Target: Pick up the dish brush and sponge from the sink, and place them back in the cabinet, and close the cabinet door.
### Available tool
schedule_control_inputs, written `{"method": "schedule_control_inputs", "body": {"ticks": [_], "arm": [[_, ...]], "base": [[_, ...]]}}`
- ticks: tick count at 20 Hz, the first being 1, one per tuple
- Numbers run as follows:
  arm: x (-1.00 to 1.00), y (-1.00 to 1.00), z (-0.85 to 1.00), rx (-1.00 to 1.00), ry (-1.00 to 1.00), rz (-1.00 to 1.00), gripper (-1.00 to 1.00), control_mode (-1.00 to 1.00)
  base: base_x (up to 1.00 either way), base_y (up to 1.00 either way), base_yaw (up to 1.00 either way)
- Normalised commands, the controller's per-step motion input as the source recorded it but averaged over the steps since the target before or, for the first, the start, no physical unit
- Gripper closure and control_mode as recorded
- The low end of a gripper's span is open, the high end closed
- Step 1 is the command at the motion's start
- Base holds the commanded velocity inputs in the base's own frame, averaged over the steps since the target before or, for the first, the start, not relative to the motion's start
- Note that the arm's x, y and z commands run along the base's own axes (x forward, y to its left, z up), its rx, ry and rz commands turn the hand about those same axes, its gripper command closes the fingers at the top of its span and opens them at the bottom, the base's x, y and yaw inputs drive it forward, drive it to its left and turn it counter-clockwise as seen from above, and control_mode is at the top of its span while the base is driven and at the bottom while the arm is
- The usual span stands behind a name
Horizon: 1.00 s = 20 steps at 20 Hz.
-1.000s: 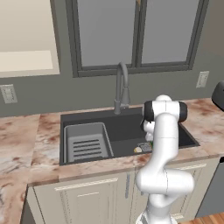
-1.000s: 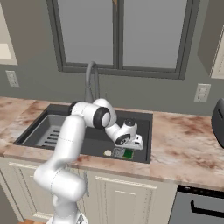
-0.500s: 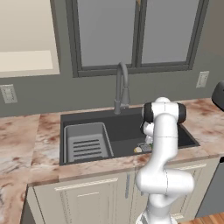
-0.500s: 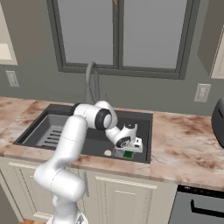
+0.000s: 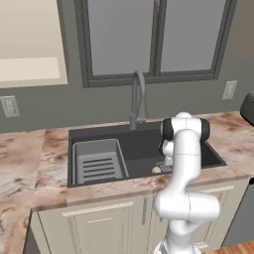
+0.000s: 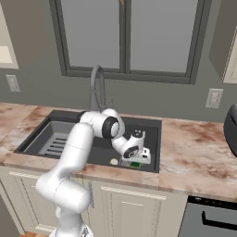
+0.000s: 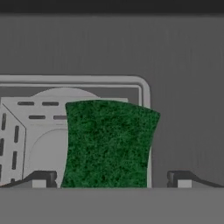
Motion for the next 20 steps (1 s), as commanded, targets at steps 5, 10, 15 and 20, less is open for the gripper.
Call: {"method": "schedule_control_inputs", "body": {"ticks": [5,10,15,20], "arm": [[0.09,0.0,-0.13,0.0,0.02,0.0,-1.0,-1.0],[0.15,0.0,-0.12,0.0,0.01,0.0,-1.0,-1.0],[0.12,0.0,-0.09,0.0,0.0,0.0,-1.0,-1.0],[0.06,0.0,-0.1,0.0,0.0,0.0,-1.0,-1.0]], "base": [[0.0,0.0,0.0],[0.0,0.0,0.0],[0.0,0.0,0.0],[0.0,0.0,0.0]]}}
